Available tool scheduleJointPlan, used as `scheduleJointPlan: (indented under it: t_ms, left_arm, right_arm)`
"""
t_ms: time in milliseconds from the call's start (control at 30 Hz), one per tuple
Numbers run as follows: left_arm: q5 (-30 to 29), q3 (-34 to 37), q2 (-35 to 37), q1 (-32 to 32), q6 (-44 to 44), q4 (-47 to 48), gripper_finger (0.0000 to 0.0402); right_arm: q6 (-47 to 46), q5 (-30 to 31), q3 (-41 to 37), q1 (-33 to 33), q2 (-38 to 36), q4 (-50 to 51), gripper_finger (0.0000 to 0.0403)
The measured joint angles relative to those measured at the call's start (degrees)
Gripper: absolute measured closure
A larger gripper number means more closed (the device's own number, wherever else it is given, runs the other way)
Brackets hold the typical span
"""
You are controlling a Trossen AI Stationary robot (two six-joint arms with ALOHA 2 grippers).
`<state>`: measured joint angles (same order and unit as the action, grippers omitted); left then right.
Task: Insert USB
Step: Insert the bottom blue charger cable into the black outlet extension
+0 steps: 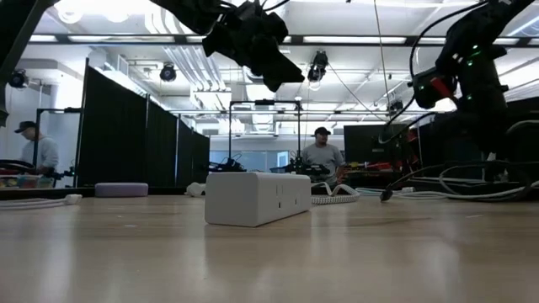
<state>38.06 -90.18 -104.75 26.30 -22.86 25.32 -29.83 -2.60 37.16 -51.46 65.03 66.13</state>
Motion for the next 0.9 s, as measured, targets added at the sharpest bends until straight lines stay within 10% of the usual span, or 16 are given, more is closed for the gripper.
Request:
scheduleJointPlan:
  t_ms: [633,900]
  left_arm:
    - [0.0,0.9,0.0,0.9,1.7,-2.0,0.0298]
    - [-5.3,0.9,2.5,1.3,0.5,0.2,0.0299]
  right_arm:
    - [-5.7,-0.3,-5.4,-0.4,-3.3,-3.9,0.04]
    - [-6.2,1.2,-2.5,-0.4,-4.7,-3.9,0.0312]
